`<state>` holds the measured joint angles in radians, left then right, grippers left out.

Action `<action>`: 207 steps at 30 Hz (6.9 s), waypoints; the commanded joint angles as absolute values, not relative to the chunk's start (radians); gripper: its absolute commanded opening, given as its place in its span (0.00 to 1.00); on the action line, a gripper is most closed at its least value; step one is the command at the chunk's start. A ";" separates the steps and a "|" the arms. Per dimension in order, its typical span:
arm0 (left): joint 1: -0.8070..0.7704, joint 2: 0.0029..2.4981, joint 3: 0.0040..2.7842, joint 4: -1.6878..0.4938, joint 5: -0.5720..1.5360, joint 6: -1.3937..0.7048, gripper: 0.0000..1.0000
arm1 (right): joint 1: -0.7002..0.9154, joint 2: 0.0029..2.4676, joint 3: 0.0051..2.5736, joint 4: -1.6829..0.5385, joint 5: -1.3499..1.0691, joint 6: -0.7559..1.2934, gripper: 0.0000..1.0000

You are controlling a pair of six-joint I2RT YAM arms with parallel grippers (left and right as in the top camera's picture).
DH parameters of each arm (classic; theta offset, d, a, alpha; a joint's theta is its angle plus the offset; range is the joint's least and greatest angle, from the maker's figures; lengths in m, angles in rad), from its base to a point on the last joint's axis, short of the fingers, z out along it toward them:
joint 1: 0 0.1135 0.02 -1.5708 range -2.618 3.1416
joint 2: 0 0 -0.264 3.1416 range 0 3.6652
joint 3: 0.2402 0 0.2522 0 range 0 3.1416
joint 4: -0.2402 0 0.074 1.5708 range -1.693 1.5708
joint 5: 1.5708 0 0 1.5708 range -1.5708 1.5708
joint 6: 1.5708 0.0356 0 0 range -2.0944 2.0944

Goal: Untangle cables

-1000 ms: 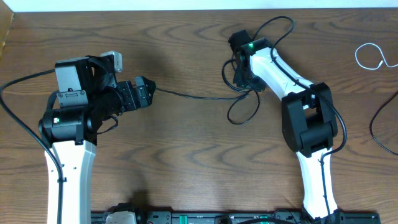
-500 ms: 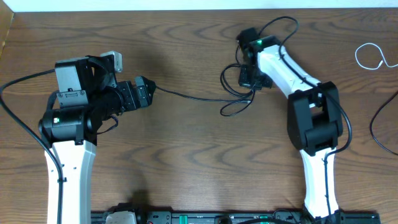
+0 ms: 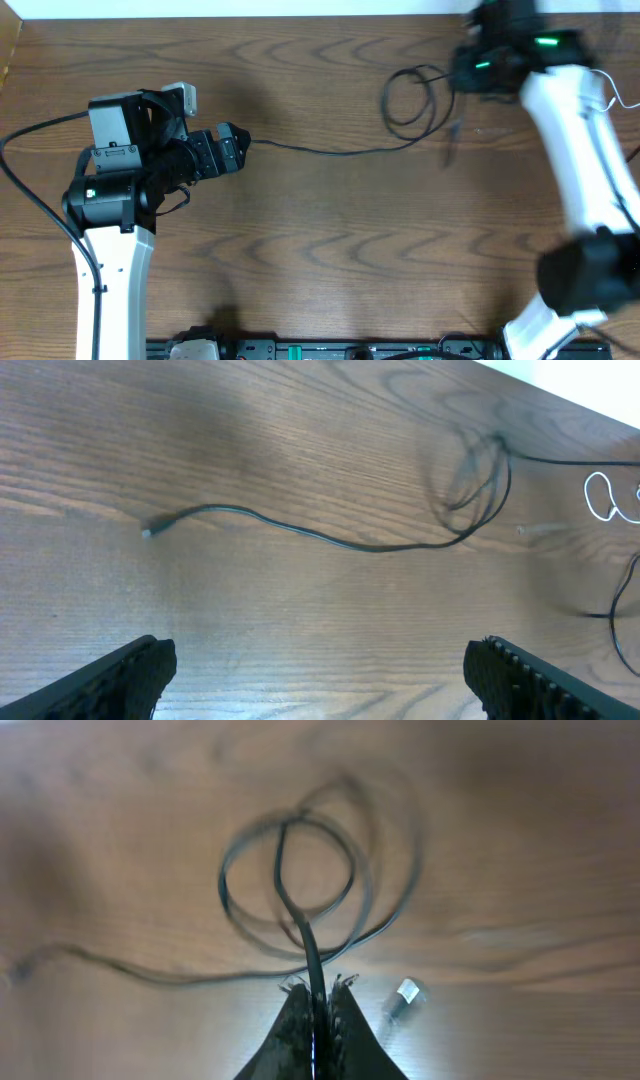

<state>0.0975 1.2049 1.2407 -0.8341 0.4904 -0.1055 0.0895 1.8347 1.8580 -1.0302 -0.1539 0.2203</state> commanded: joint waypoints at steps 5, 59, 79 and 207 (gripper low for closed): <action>0.101 1.208 1.262 -0.837 0.485 -0.110 0.98 | -0.233 1.648 1.893 -1.025 -0.156 0.166 0.01; 0.101 1.208 1.262 -0.837 0.485 -0.110 0.98 | -0.117 2.357 2.006 -1.341 -0.341 -0.113 0.73; 0.101 1.208 1.262 -0.837 0.485 -0.110 0.98 | 0.081 2.376 1.999 -1.222 0.010 0.204 0.78; 0.101 1.208 1.262 -0.837 0.485 -0.110 0.98 | 0.157 2.310 1.609 -0.570 0.214 0.290 0.59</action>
